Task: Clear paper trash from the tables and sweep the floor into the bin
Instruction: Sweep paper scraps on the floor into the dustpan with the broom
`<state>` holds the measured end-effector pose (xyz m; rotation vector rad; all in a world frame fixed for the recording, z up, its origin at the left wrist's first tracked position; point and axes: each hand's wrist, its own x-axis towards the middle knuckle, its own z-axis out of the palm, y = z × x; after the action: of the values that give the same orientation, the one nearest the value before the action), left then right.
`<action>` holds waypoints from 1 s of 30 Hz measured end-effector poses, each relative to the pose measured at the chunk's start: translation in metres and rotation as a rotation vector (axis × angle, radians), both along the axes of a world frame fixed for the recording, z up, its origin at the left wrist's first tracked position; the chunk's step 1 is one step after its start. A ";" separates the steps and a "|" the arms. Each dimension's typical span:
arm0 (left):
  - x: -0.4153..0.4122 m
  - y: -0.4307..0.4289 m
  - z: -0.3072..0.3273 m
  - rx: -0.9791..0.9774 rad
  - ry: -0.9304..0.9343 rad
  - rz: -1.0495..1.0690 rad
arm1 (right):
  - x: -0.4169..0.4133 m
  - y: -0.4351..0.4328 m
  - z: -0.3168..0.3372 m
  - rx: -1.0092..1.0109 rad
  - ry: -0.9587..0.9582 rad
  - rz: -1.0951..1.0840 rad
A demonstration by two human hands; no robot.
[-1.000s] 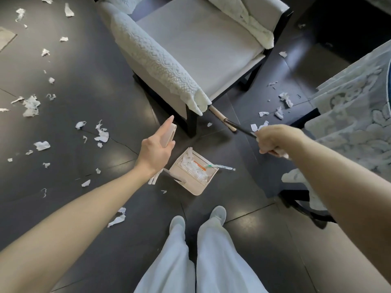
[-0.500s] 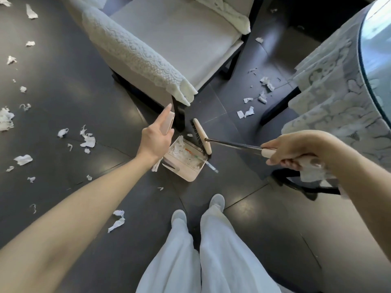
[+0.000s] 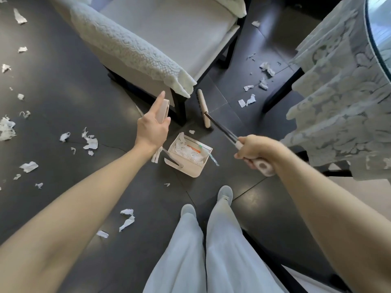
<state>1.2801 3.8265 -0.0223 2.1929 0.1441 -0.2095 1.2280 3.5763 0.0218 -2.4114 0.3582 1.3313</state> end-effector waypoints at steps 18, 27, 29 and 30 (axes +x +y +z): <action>0.022 -0.025 0.010 -0.065 -0.020 -0.097 | -0.017 -0.076 0.084 0.312 0.051 -0.748; 0.084 -0.092 0.012 -0.134 -0.053 -0.118 | 0.045 -0.144 0.075 0.296 -0.083 -0.839; 0.109 -0.112 0.008 -0.144 -0.071 -0.100 | 0.071 -0.164 0.062 0.260 -0.109 -0.854; 0.121 -0.122 0.007 -0.135 -0.083 -0.093 | 0.085 -0.175 0.057 0.233 -0.119 -0.847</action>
<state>1.4014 3.7040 -0.0156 2.0721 -0.0179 -0.1749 1.3128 3.4015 0.0785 -1.7870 0.9865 0.7799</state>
